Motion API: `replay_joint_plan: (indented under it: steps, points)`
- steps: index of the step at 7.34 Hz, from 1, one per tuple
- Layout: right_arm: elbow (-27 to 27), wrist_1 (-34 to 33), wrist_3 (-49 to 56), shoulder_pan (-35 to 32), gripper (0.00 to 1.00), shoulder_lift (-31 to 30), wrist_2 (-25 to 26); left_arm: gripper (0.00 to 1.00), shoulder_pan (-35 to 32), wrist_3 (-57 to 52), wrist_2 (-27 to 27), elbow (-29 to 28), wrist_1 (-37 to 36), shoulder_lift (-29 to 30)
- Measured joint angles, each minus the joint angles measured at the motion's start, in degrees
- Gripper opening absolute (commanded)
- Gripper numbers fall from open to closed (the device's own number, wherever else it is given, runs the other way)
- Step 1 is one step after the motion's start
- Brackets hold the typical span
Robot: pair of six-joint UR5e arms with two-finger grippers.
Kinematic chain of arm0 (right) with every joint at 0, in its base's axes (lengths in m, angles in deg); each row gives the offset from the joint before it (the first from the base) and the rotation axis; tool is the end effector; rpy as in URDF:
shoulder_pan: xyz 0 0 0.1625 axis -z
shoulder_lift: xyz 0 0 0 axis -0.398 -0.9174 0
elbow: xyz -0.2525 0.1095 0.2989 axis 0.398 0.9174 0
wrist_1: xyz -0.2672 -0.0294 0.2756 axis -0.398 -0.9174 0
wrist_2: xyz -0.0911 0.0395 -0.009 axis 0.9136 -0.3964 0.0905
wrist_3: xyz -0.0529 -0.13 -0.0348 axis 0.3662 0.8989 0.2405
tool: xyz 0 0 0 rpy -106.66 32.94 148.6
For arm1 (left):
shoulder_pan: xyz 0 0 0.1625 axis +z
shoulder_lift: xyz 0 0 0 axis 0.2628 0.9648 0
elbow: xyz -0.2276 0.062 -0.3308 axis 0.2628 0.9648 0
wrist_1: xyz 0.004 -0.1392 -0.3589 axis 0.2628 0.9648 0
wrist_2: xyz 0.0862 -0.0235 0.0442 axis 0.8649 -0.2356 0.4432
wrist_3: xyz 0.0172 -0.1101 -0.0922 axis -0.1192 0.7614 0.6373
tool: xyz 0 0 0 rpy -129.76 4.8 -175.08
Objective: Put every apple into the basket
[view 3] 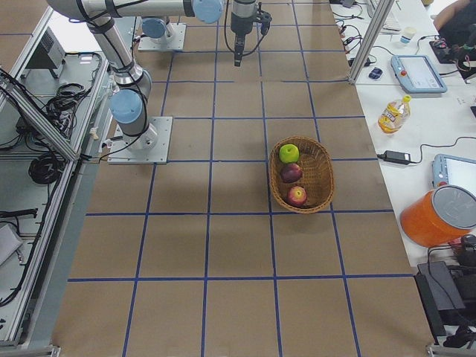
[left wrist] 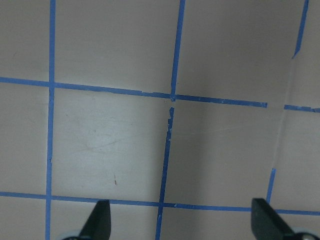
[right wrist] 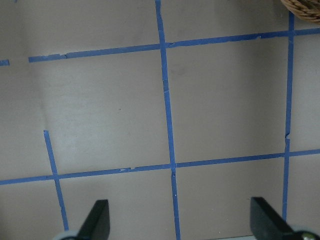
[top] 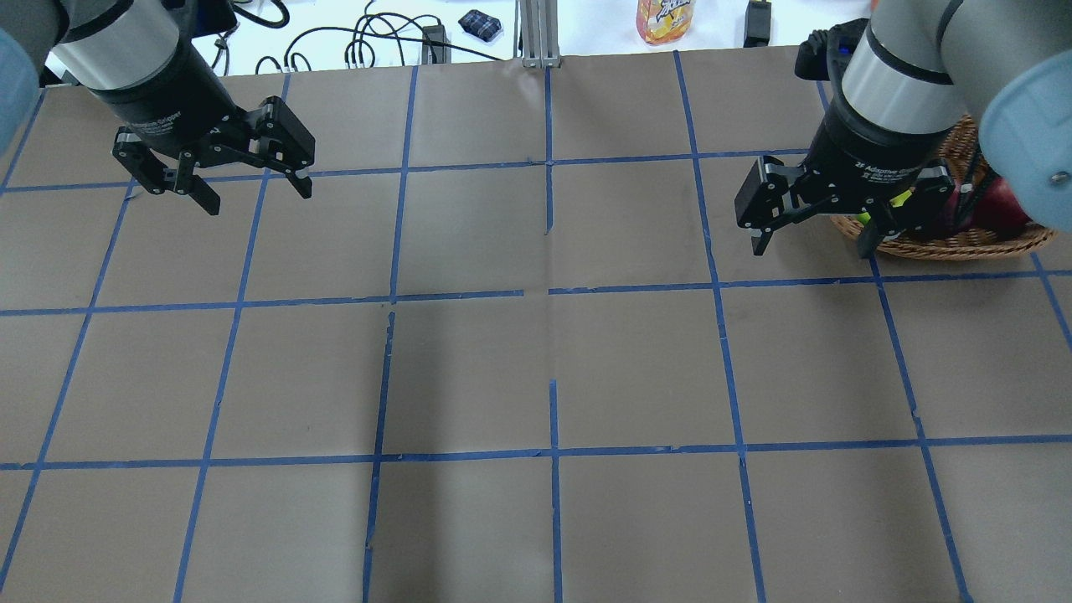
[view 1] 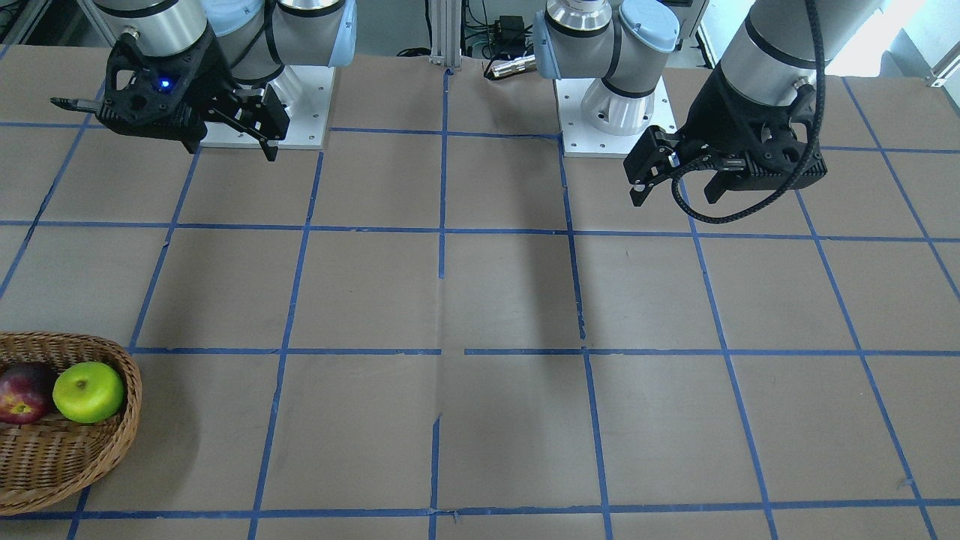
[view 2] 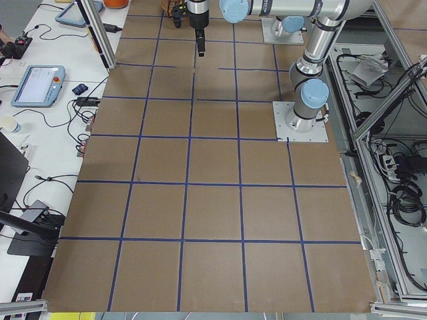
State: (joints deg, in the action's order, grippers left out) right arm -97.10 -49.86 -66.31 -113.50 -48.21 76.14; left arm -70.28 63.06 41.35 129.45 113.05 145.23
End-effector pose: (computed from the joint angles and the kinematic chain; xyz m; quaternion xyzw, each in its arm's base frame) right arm 0.1334 -0.4103 0.4207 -0.0434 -0.9984 -0.0368 0.0026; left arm -0.1051 -0.4718 0.4330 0.0563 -0.9979 -0.0118 0.0294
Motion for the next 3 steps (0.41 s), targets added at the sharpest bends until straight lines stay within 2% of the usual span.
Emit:
replay_joint_plan:
  steps: [3]
  points:
    - [-0.03,-0.24,-0.14,-0.04,1.0,0.02,-0.01,1.0,0.0,0.0,-0.05,0.0,0.0,0.06]
